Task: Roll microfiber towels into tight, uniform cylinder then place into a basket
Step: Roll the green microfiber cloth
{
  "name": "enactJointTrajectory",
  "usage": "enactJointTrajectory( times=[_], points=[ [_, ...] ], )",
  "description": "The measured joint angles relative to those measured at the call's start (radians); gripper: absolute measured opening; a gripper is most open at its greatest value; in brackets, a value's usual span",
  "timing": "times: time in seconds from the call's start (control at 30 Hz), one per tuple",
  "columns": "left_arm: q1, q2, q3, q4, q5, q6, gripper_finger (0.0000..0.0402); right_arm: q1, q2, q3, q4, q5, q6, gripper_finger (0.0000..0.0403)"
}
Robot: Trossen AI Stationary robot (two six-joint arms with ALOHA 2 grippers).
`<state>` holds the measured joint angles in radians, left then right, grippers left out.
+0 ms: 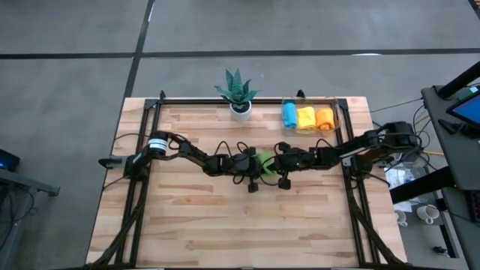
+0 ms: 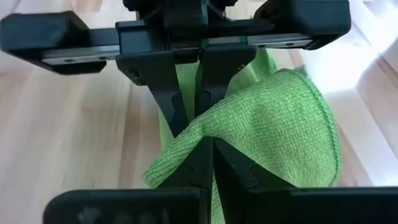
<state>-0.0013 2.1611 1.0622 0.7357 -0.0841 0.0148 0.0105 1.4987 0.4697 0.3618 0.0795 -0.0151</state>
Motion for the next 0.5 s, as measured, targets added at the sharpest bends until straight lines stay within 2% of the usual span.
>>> enactJointTrajectory(
  times=[0.2, 0.5],
  points=[
    [0.000, -0.014, 0.000, -0.036, 0.000, 0.000, 0.0013, 0.000, 0.016, 0.010, 0.010, 0.000, -0.012, 0.0009],
    [-0.001, -0.102, -0.005, -0.180, 0.006, -0.007, 0.0134, -0.003, 0.015, 0.038, 0.016, 0.006, -0.028, 0.0009]
  ],
)
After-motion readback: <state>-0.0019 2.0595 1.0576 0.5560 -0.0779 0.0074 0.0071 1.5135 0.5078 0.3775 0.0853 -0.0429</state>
